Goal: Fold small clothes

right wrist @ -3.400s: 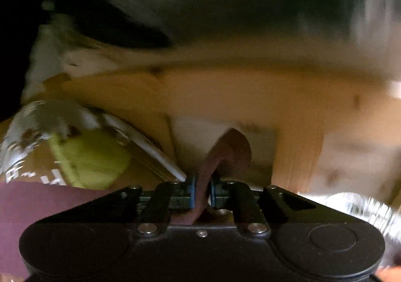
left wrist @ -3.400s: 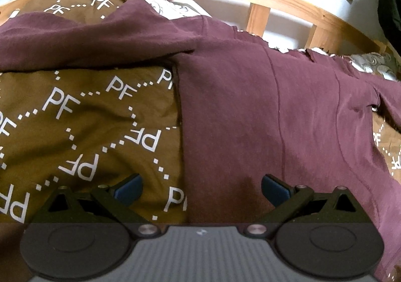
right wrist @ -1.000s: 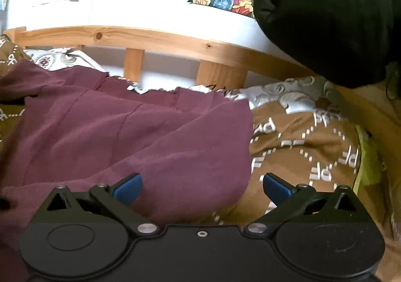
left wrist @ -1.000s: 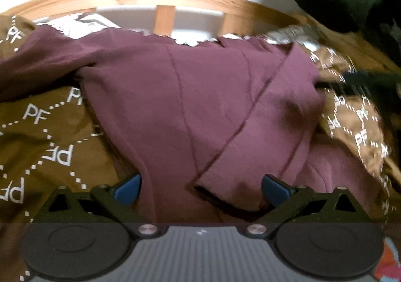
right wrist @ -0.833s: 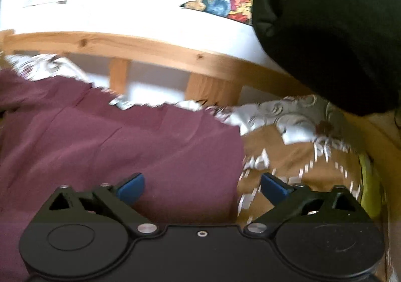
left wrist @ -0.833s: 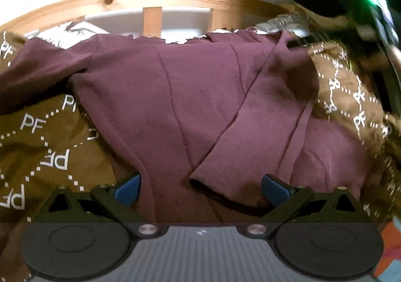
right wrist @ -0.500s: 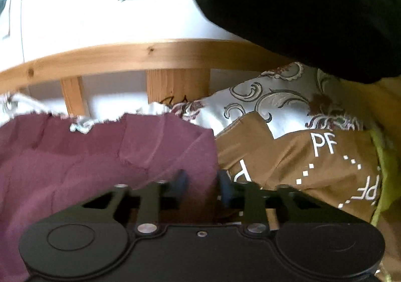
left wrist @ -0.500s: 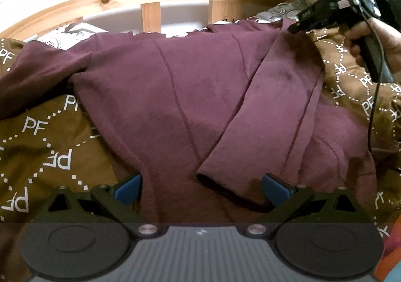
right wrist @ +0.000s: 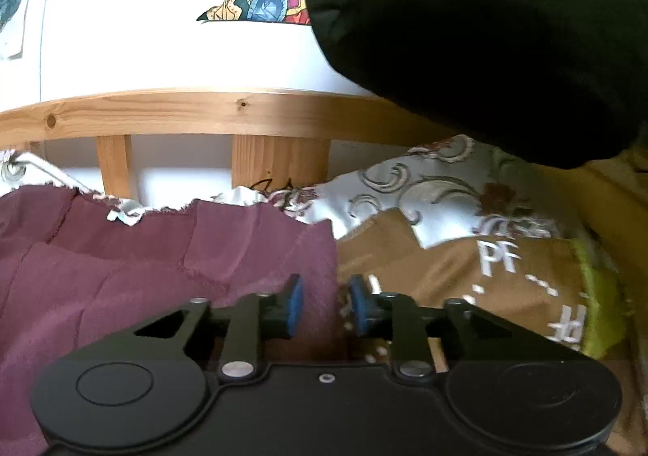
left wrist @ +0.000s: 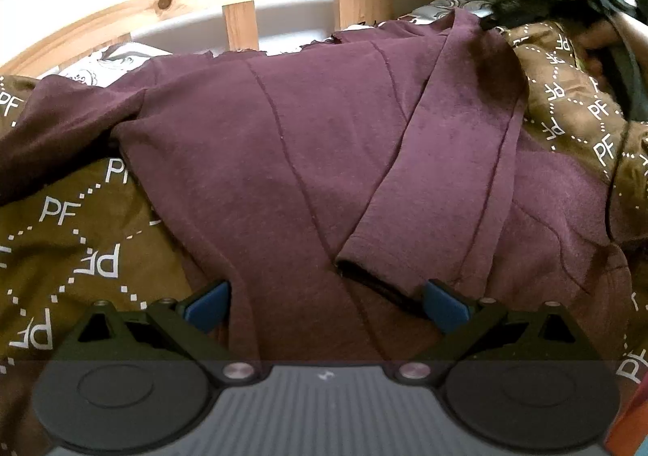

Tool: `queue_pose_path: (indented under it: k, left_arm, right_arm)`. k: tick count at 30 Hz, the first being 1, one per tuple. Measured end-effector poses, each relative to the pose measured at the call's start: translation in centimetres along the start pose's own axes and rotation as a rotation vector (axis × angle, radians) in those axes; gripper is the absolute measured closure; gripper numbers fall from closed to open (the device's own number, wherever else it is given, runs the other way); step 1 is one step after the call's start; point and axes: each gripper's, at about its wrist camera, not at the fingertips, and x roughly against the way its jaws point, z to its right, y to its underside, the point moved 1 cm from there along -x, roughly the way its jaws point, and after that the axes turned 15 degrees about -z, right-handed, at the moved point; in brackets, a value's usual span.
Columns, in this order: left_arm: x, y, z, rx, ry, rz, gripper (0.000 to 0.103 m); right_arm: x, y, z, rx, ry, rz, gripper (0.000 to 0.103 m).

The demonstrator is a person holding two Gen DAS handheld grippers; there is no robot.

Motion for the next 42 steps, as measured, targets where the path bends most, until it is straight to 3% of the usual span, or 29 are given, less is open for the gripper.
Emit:
queue_pose_path:
  k: [3,7,14,21,23,28,31,34,39,42]
  left_arm:
    - [-0.1,-0.1,0.0,0.004,0.003,-0.004,0.001]
    - [-0.1,-0.1,0.0,0.007,0.002,-0.005,0.001]
    - [-0.2,0.1,0.1,-0.001,-0.007,0.001,0.001]
    - [-0.3,0.1,0.1,-0.004,-0.008,0.005,0.001]
    - [-0.3,0.2,0.2,-0.007,-0.011,0.006,0.001]
    - [-0.2,0.1,0.2,-0.007,-0.011,0.005,0.001]
    - [-0.3,0.1,0.2,-0.003,-0.007,0.002,0.001]
    - [-0.3,0.1,0.2,-0.006,-0.01,0.001,0.001]
    - [-0.1,-0.2,0.0,0.003,-0.005,-0.013,0.001]
    - [0.2,-0.5,-0.6,0.038,0.008,-0.025,0.001]
  right_arm:
    - [1.6,2.1,0.2,0.065,0.059,0.014,0.047]
    - [3.0,5.8,0.1,0.178,0.126,-0.015,0.036]
    - [1.5,10.4,-1.5,0.365,0.239,-0.097,0.035]
    - [0.1,10.1,-4.1,0.487,0.298,-0.014,0.035]
    - [-0.1,9.8,-4.8,0.512,0.301,-0.003,0.037]
    - [0.2,9.5,-5.2,0.478,0.279,0.013,0.08]
    - [1.2,9.5,-4.9,0.448,0.272,0.05,0.093]
    - [1.7,9.1,-4.7,0.43,0.266,0.06,0.095]
    - [0.9,9.2,-4.2,0.362,0.247,-0.007,0.094]
    - [1.6,9.3,-4.0,0.316,0.233,-0.006,0.08]
